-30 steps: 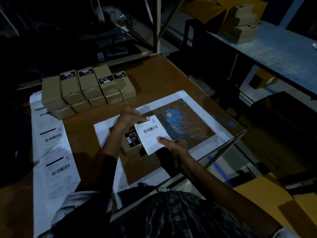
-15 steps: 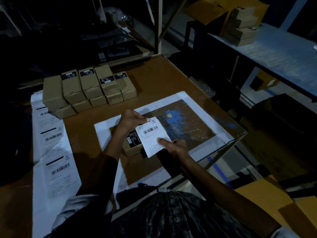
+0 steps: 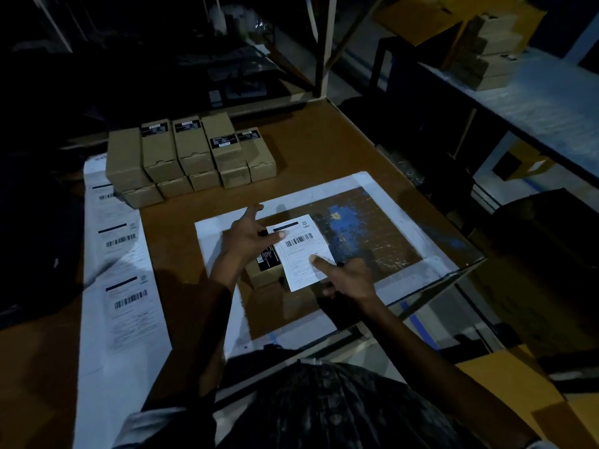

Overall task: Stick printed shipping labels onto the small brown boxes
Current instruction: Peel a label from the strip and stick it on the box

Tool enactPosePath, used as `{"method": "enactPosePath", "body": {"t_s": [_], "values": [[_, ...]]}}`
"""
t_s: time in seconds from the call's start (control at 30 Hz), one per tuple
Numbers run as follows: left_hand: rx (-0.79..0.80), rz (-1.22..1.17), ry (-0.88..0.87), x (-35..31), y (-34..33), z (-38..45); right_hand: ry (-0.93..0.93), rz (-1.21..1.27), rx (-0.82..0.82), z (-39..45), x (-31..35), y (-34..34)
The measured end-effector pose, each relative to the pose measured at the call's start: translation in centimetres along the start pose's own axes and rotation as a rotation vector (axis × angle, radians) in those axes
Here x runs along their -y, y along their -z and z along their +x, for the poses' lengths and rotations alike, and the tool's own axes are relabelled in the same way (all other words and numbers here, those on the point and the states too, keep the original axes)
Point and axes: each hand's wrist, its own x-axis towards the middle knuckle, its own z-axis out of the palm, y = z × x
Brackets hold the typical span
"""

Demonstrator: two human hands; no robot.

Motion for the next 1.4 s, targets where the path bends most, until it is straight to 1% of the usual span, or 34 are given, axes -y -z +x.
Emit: {"method": "enactPosePath", "body": {"t_s": [0.03,0.1,0.17,0.2,0.27,0.33,0.4,0.43,0.57,0.6,0.67,0.8,0.83,0.93,1.0,1.07,1.13,1.2,1.27,1.33,1.4], "values": [[-0.034,-0.026,0.005,0.2,-0.2,-0.3,0.014,-0.105,0.006,0.0,0.1,0.3],[-0.081,-0.104,-0.001,0.5,-0.7,-0.7,0.05,-0.413,-0.011,0.1,0.3,1.0],[-0.114,-0.196,-0.019,0.9,-1.2,-1.1,0.079,-0.659,-0.115,-0.1,0.5,1.5],[-0.129,-0.245,-0.03,1.2,-1.3,-1.3,0.112,-0.731,-0.172,-0.4,0.8,1.7],[-0.164,-0.317,-0.036,1.7,-1.4,-1.6,0.234,-0.807,-0.264,-1.1,1.5,1.9],[-0.201,-0.36,-0.027,1.7,-1.5,-1.9,0.392,-0.841,-0.316,-1.6,2.3,1.7],[-0.233,-0.375,-0.025,1.5,-1.5,-2.2,0.539,-0.851,-0.303,-1.7,2.6,0.8],[-0.249,-0.366,-0.023,1.5,-1.6,-2.2,0.577,-0.884,-0.28,-1.8,2.7,0.1],[-0.36,-0.248,0.076,2.1,-2.8,-2.5,0.59,-1.005,-0.063,-2.5,1.9,-3.5],[-0.377,-0.239,0.093,2.3,-3.1,-2.6,0.601,-1.033,-0.039,-2.5,1.5,-4.2],[-0.391,-0.246,0.102,2.6,-3.3,-2.5,0.603,-1.061,-0.054,-1.9,1.2,-4.5],[-0.391,-0.332,0.087,2.2,-3.4,-2.8,0.468,-1.033,-0.176,-0.1,1.8,-3.0],[-0.402,-0.363,0.082,2.1,-3.5,-2.9,0.467,-1.04,-0.187,-0.2,1.9,-3.3],[-0.446,-0.355,0.072,1.9,-3.8,-3.0,0.591,-1.079,-0.09,-2.1,2.0,-5.8],[-0.479,-0.327,0.054,2.1,-3.7,-2.9,0.649,-1.105,-0.055,-2.6,2.0,-6.2],[-0.48,-0.297,0.058,2.1,-3.6,-2.9,0.596,-1.112,-0.087,-1.5,2.2,-4.7],[-0.486,-0.279,0.053,2.2,-3.6,-3.0,0.509,-1.094,-0.169,-0.2,2.2,-2.6],[-0.496,-0.27,0.06,2.2,-3.7,-3.0,0.459,-1.068,-0.206,0.4,2.2,-1.9],[-0.498,-0.265,0.071,2.1,-3.6,-2.9,0.481,-1.065,-0.173,-0.3,2.4,-3.4],[-0.501,-0.268,0.068,2.2,-3.7,-2.8,0.549,-1.084,-0.103,-1.6,2.4,-5.5],[-0.5,-0.267,0.063,2.3,-3.6,-2.8,0.619,-1.12,-0.078,-1.9,2.3,-6.0]]}}
